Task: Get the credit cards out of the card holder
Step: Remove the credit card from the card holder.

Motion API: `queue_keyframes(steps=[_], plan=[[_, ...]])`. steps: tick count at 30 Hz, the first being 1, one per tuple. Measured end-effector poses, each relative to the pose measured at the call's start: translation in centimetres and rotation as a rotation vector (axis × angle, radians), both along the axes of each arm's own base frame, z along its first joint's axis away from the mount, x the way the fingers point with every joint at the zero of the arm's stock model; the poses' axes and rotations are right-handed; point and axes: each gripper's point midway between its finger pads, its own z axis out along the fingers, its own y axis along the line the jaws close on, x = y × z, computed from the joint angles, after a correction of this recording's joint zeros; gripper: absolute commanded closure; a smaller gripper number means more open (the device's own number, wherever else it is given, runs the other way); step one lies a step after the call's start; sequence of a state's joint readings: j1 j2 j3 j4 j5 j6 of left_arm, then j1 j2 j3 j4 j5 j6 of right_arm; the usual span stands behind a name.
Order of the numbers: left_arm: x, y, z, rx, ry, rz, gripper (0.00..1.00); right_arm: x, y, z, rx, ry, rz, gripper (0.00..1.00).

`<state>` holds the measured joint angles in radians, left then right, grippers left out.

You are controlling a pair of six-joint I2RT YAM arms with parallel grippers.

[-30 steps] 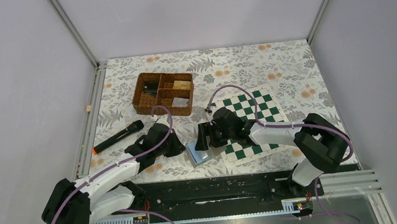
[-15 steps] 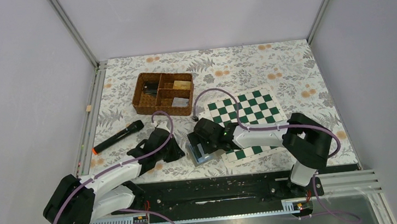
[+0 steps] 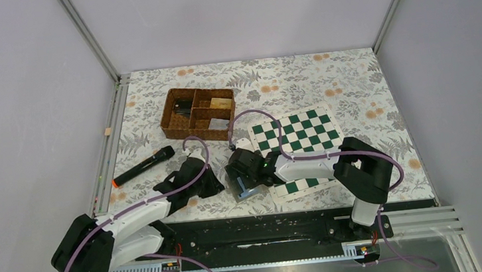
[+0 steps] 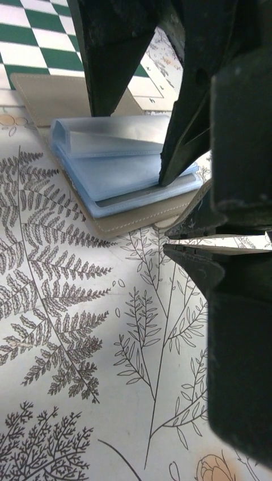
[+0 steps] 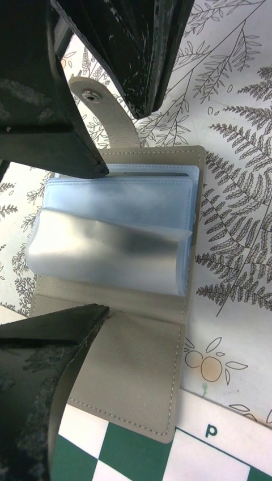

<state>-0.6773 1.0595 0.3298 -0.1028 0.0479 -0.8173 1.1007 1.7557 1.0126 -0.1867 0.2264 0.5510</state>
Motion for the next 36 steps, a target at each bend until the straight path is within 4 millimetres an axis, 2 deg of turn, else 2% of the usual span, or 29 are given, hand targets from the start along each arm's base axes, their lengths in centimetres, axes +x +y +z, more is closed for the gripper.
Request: queue_keyframes(steps=[13,16,21,30,36], plan=[[0.2,-0.1,2.3,-0.063,-0.059,0.018,0.84,0.1,-0.2,-0.2,-0.019,-0.006,-0.008,0.39],[0.1,0.0,2.8,-0.072,-0.07,0.02,0.8,0.0,-0.2,-0.2,-0.012,-0.002,-0.011,0.51],[-0.2,0.4,3.6,-0.077,-0.087,0.026,0.78,-0.4,0.6,0.6,0.054,0.014,-0.021,0.62],[-0.6,0.0,5.7,-0.108,-0.115,-0.015,0.77,-1.0,3.3,1.9,0.249,0.051,-0.047,0.67],[-0.8,0.0,5.2,-0.095,-0.095,-0.028,0.77,-0.9,4.4,2.6,0.322,0.059,-0.064,0.65]])
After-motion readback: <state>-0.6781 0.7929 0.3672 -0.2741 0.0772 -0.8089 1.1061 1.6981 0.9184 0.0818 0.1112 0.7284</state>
